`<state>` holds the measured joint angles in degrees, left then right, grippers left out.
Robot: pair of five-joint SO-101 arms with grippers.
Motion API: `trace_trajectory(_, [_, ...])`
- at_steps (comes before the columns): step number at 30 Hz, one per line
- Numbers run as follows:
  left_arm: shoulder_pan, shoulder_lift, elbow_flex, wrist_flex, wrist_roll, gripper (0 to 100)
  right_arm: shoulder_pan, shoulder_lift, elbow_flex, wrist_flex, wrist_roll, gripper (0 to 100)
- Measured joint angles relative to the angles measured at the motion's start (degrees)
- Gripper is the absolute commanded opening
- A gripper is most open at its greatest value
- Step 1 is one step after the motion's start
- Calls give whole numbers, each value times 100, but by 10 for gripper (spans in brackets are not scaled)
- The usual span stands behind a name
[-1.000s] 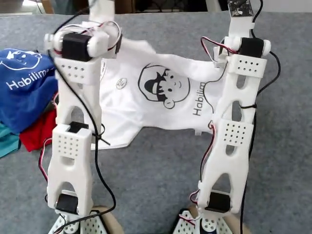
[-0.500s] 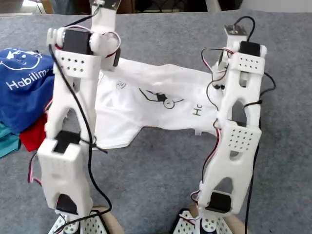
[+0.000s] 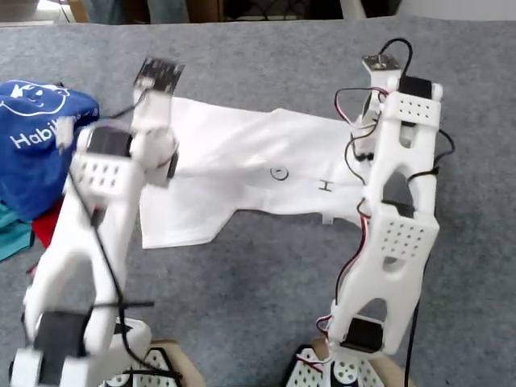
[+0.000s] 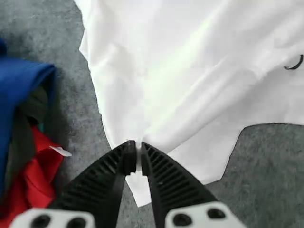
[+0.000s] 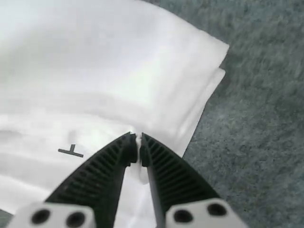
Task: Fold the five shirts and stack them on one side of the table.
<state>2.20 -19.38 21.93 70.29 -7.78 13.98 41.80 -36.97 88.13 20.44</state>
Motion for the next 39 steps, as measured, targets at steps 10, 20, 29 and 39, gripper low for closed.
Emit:
trace_trajectory(10, [62,-404,1125,-211,-167,28,18,-2048,3420,-2207,-105,15])
trace_trajectory(20, [-255,-475,2022,-659,-264,28,26,-2523,4905,-2945,-105,15])
trace_trajectory(29, [-70,-501,1855,-273,-264,28,149,-3244,5371,-3156,-211,15])
trace_trajectory(39, [-273,-615,1512,-141,-264,28,273,-3367,5495,-3191,-281,15])
